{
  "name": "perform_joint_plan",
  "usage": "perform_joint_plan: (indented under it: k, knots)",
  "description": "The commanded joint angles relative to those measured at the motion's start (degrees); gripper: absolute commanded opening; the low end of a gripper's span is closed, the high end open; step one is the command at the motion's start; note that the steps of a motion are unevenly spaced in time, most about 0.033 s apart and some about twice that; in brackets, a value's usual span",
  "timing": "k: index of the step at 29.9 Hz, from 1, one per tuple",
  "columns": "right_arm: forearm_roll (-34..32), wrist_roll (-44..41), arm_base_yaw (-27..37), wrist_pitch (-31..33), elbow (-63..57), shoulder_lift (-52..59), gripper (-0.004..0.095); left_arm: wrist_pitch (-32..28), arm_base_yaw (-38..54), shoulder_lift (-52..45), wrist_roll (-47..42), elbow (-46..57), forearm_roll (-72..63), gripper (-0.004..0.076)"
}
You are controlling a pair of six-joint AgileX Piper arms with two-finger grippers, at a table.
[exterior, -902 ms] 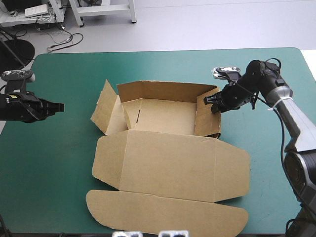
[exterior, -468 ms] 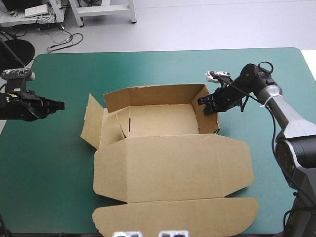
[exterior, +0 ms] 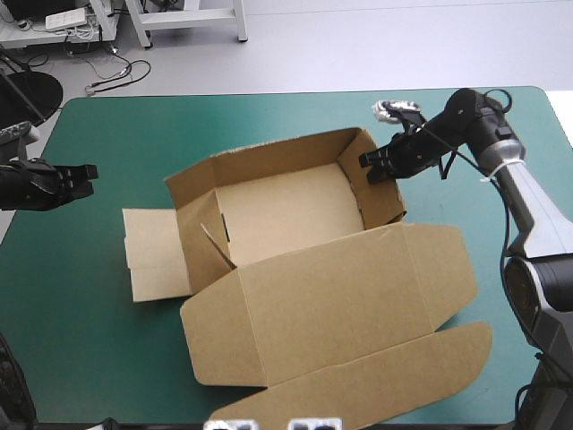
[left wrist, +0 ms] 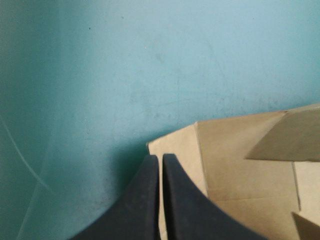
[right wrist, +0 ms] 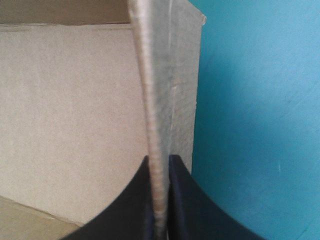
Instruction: Fold the box
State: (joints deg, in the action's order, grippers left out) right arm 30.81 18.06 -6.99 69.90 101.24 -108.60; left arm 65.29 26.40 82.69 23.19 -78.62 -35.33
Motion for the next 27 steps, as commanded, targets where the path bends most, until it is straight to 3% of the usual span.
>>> perform_joint_plan:
  k: [1,6,10,19,27]
  knots:
    - [6.27,-2.43,2.84,1.73,6.30,6.28,-0.0015,1.59,5.35,1.00,4.89,-1.93,-12.28,0.0006]
    - [12.50,-4.15,6.50,1.73,10.34,8.55,-0.0015,8.47,10.62,5.88,10.06,-1.93,-24.43,0.0006]
    - [20.93,-4.12,8.87,1.73,11.67,9.43,-0.0015,8.93,10.22,8.58,10.66,-1.93,-31.28,0.0006]
    - [19.97,-3.74,7.01,1.73,11.67,10.25,-0.0014,9.03,0.39,8.26,12.50,-1.93,-45.69,0.0006]
    - [18.28,-3.74,3.99,-0.84,11.67,10.14,-0.0014,9.04,-7.35,5.88,12.28,-1.93,-46.96,0.0006]
